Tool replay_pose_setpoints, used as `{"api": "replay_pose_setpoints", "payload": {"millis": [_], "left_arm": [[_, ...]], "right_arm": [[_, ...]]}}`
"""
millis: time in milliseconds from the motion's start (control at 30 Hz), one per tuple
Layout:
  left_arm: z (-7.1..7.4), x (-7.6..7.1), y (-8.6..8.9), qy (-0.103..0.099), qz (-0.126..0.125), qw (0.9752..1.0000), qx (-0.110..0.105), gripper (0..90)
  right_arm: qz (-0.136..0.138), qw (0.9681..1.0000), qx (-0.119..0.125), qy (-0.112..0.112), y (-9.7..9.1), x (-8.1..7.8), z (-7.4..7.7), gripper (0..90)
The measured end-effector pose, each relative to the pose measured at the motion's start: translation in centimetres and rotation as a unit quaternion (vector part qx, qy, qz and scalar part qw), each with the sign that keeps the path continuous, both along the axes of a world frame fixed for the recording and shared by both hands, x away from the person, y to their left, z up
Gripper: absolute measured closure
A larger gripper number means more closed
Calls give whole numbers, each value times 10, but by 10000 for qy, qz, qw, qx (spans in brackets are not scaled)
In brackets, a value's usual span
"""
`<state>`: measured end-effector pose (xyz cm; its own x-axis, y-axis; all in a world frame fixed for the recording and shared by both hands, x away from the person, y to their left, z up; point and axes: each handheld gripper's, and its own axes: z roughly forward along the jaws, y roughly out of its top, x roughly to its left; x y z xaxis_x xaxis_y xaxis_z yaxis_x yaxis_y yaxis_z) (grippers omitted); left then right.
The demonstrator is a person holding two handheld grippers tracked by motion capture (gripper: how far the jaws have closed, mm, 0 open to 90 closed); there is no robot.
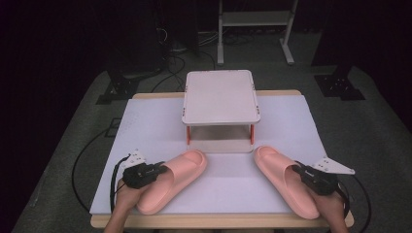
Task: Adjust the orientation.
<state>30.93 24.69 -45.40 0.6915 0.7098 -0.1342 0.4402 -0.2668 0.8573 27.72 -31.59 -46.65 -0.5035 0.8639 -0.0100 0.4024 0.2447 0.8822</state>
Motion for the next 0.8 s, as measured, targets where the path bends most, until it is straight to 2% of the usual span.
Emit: {"api": "replay_pose_setpoints", "payload": {"millis": [233,367,500,800], "left_arm": [[1,-1,2,-6,-9,9999,-127,782],[3,-2,2,-40,-33,9999,-151,788],[4,-4,5,-41,-35,9996,-268,788],[11,-9,10,-107,-63,9992,-370,786]], "right_arm": [[81,10000,27,-9,4,-2,3,827],[123,9999,112,-48,5,-4,6,829],[167,9997,193,-64,5,-6,9,829],[293,9988,328,-219,8,-11,22,828]]}}
